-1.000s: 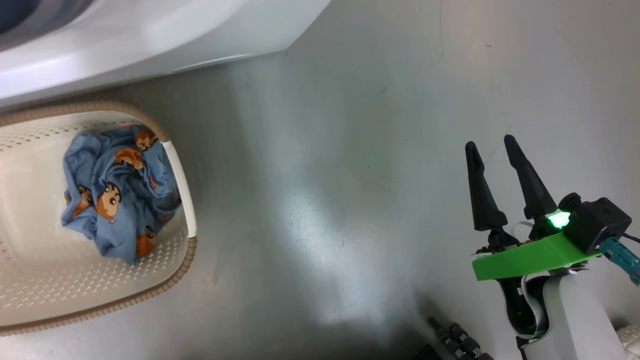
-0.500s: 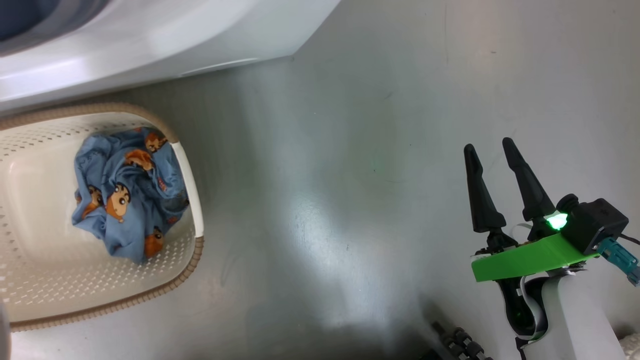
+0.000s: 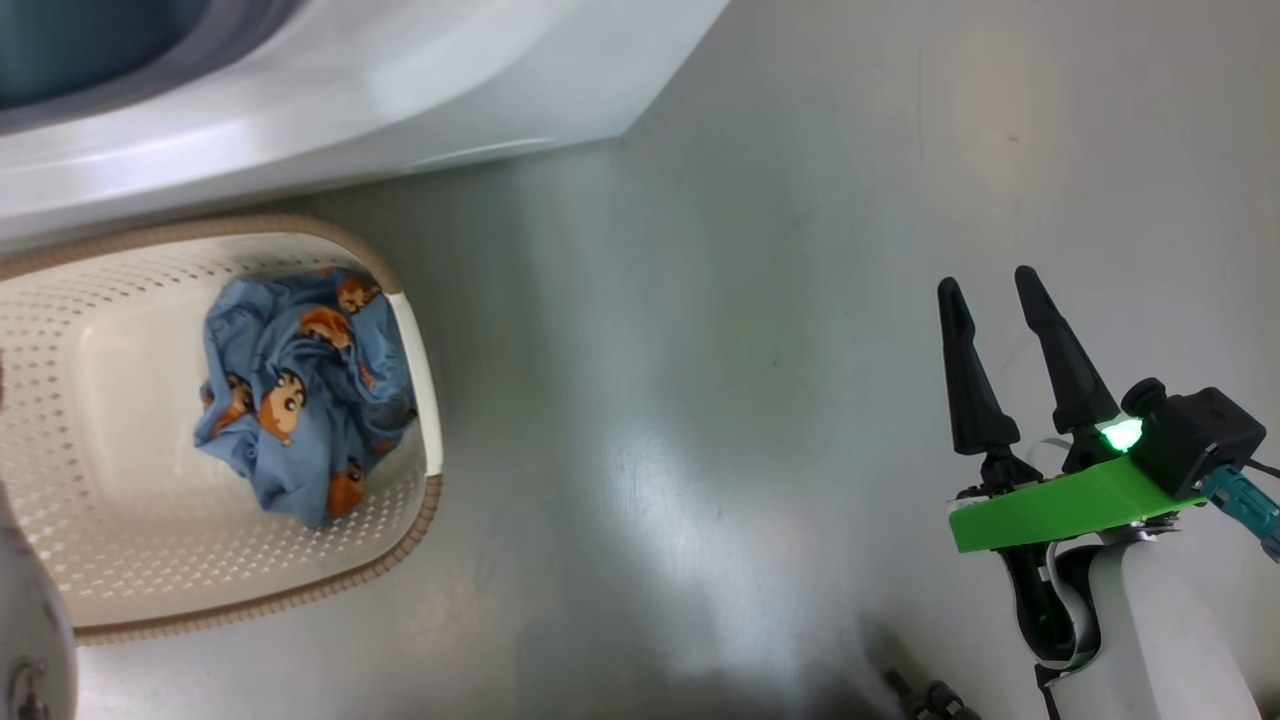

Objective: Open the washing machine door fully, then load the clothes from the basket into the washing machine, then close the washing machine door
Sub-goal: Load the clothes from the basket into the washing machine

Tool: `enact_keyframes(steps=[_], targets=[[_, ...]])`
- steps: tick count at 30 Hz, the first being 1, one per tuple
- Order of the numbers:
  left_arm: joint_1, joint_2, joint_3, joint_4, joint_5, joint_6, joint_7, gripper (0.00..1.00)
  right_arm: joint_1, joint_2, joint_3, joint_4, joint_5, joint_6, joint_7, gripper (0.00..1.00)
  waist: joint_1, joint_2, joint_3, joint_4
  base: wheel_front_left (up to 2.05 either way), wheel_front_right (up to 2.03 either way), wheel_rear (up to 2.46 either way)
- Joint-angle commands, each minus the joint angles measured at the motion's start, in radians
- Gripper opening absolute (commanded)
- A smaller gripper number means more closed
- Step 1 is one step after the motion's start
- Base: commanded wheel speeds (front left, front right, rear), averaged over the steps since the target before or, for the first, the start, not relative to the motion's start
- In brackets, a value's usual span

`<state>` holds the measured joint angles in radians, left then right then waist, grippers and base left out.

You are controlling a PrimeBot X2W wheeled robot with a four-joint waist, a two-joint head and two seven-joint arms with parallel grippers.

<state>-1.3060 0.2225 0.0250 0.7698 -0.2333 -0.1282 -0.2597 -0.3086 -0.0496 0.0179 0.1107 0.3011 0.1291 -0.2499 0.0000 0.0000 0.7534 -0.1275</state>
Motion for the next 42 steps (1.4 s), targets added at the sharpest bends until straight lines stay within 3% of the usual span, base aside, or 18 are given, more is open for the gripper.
enact_keyframes(steps=[1, 20, 42], targets=[[0.030, 0.041, 0.006, -0.019, -0.002, -0.002, -0.002, 1.00, 0.021, -0.001, 0.016, -0.013, -0.001, 0.002, -0.012, 1.00, 0.0000, 0.0000, -0.022, 0.012, 0.00, 0.00, 0.00], [0.232, 0.000, 0.014, -0.103, -0.010, -0.002, -0.002, 1.00, 0.046, -0.001, -0.002, 0.014, -0.016, 0.002, -0.012, 1.00, 0.0000, 0.0000, -0.186, 0.062, 0.00, 0.00, 0.00], [0.654, -0.074, 0.068, -0.373, -0.013, -0.002, -0.002, 1.00, 0.122, -0.001, 0.000, 0.049, 0.000, 0.002, -0.012, 1.00, 0.0000, 0.0000, -0.388, 0.097, 0.00, 0.00, 0.00]])
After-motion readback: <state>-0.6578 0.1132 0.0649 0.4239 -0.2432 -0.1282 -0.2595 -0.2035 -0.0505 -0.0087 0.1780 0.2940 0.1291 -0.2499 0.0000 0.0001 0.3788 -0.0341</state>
